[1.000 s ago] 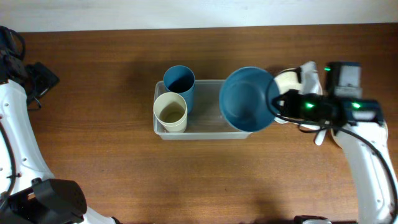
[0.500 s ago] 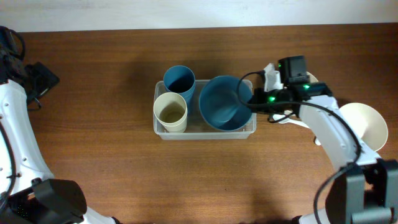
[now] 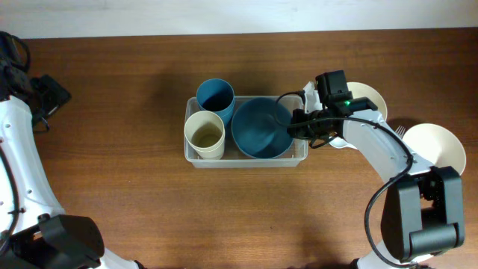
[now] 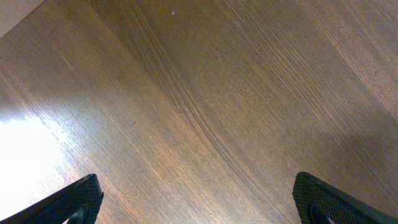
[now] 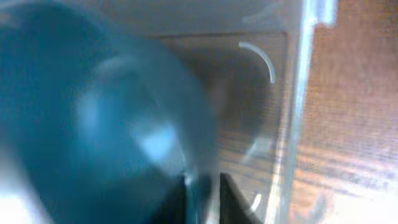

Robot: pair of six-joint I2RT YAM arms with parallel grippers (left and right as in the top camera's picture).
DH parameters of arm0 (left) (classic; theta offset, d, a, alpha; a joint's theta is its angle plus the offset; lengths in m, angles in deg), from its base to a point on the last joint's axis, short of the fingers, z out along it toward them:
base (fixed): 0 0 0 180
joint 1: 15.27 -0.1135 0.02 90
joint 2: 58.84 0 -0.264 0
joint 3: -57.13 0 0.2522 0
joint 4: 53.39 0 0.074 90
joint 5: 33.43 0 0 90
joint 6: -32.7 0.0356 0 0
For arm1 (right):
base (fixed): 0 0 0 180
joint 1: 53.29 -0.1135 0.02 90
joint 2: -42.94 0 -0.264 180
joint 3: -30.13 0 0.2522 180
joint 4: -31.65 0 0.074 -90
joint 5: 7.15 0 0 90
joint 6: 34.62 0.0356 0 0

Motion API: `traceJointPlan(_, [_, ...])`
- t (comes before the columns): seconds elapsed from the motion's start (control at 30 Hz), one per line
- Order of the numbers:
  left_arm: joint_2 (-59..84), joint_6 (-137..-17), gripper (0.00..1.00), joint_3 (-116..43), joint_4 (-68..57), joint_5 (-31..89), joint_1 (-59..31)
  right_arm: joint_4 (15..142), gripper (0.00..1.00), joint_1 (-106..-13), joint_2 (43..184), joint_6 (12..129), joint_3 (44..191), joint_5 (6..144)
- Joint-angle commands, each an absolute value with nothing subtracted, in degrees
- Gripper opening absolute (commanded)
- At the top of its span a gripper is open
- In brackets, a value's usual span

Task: Pack container
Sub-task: 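Lift the blue bowl and carry it left into the container, then release the blue bowl and raise the right gripper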

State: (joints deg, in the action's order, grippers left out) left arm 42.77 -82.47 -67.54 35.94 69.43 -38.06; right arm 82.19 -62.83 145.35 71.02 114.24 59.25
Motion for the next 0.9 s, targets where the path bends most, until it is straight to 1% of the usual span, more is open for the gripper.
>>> traceJointPlan(0.0, [43.12, -83.21, 1.0, -68.41, 35.85, 69.43, -38.21, 81.99, 0.23, -63.42, 145.33, 70.87, 115.33, 59.56])
traceJointPlan(0.1, [43.12, -83.21, 1.0, -68.41, 35.83, 69.43, -38.21, 82.03, 0.28, -63.42, 145.33, 70.87, 115.33, 59.51])
traceJointPlan(0.37, [43.12, -83.21, 1.0, -68.41, 35.83, 69.43, -38.21, 82.84, 0.28, -63.42, 145.2, 70.43, 116.6, 55.73])
traceJointPlan(0.47, [43.12, -83.21, 1.0, -68.41, 35.83, 69.43, -38.21, 87.54, 0.28, -63.42, 144.85, 68.64, 121.34, 54.36])
traceJointPlan(0.63, [43.12, -83.21, 1.0, -68.41, 35.85, 69.43, -38.21, 99.52, 0.29, -63.4, 144.17, 65.03, 133.76, 54.55])
traceJointPlan(0.77, [43.12, -83.21, 1.0, -68.41, 35.83, 69.43, -38.21, 107.34, 0.35, -62.35, 144.13, 65.67, 143.48, 58.97])
traceJointPlan(0.87, [43.12, -83.21, 1.0, -68.41, 35.85, 69.43, -38.21, 111.43, 0.38, -59.73, 144.13, 68.66, 148.27, 66.44])
